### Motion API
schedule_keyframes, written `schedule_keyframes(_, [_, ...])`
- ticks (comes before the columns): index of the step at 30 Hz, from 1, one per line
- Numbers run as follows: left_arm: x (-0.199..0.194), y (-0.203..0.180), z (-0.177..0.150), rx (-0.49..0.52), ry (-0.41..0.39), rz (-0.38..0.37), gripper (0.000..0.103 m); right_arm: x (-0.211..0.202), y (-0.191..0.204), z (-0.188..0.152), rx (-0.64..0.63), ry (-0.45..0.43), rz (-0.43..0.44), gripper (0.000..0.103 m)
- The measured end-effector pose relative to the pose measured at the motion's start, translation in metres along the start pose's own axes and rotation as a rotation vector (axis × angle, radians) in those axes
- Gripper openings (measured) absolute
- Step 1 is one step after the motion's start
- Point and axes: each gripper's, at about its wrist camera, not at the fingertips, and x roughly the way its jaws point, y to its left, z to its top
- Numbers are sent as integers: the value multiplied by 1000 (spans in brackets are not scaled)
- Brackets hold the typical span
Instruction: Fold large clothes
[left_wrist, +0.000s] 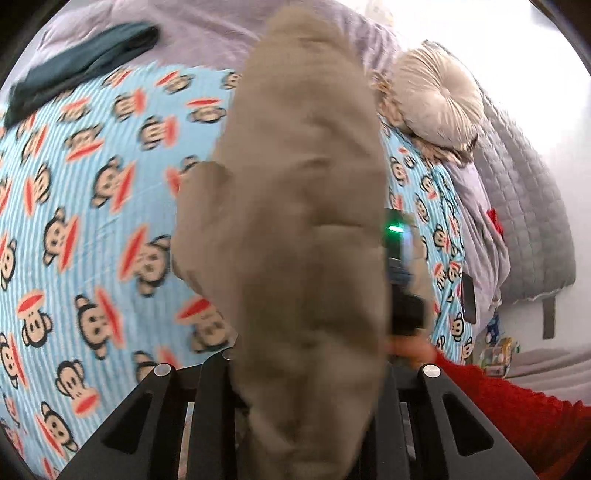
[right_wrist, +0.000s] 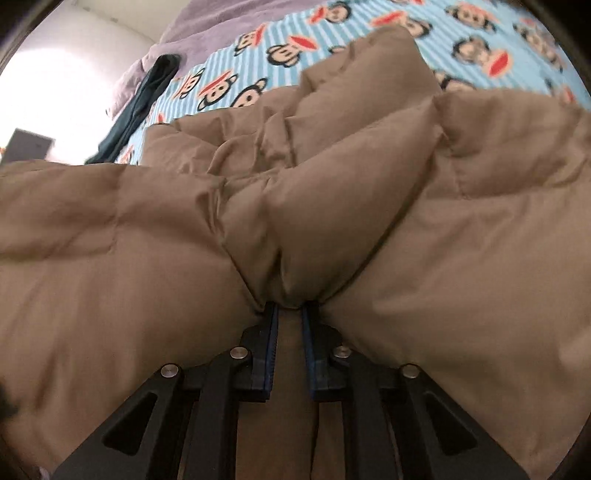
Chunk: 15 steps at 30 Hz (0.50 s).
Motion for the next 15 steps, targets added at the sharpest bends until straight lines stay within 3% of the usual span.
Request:
schedule_keyframes(6, [39,-107,11,112,18,137,26,7,-33,7,78,49,149,3])
schedule_keyframes(10, [56,-136,15,112,27,178,26,-3,-56,13,166,96,250,4])
schedule_keyframes(13, [75,-148,16,98,54,223,26,-46,-77,10,175,56,294,7])
schedule_keyframes(15, [94,-155,17,106,76,251,26,-74,-93,5,155,21,268,7])
